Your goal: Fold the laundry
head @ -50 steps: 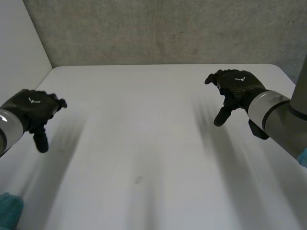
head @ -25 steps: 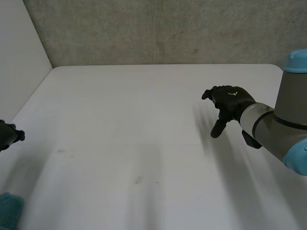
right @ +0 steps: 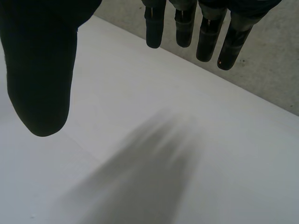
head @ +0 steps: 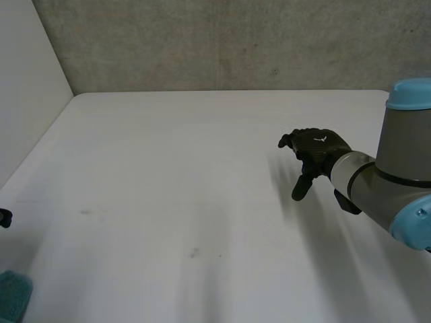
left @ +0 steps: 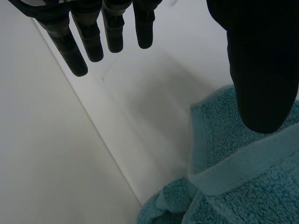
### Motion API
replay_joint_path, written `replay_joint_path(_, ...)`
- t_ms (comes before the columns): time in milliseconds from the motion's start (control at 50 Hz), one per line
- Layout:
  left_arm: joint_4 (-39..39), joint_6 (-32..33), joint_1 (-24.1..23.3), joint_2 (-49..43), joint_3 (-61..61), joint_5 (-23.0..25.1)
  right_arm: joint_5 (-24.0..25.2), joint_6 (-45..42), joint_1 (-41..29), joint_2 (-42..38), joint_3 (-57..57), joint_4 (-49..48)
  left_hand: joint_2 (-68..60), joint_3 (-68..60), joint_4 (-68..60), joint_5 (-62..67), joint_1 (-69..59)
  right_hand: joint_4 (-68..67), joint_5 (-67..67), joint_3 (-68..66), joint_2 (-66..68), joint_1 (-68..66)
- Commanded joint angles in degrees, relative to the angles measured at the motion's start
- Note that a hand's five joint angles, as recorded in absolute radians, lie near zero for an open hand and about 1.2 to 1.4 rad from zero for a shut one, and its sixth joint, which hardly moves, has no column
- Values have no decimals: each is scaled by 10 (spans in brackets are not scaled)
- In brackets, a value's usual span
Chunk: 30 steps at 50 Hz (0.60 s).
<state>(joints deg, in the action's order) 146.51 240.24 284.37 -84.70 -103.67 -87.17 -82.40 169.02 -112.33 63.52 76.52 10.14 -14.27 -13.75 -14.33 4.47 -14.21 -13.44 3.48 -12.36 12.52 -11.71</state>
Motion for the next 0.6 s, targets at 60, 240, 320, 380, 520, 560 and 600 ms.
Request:
replay_joint_path(60,-27,0,28,15,-6,1,0,0,-4,-6,-1,0,-70,-76,-70,68,-71,34,-35,24,-25,17)
replay_joint_path(240,-49,0,65,18,-4,21,0,-1,-5,-16,-1,0,-64,-69,-63,62,-64,34,-35,24,-25,17)
replay_joint_path(320,-73,-1,77,18,-3,37,0,-1,-5,-16,-1,0,-67,-72,-67,65,-68,34,-35,24,-25,17)
replay_joint_path(380,-81,-1,82,17,-5,43,0,-1,-5,-16,-1,0,-70,-76,-70,68,-71,34,-35,24,-25,17)
replay_joint_path(520,-85,-2,87,16,-16,45,0,0,-5,-19,-1,0,-104,-109,-103,102,-105,34,-35,24,-25,17)
replay_joint_path(560,-85,-1,87,16,-19,45,0,-1,-5,-19,-1,0,-124,-129,-124,122,-125,34,-35,24,-25,17)
replay_joint_path(600,-85,-1,88,16,-21,45,-1,-1,-5,-19,-1,0,-133,-138,-132,131,-133,34,-35,24,-25,17)
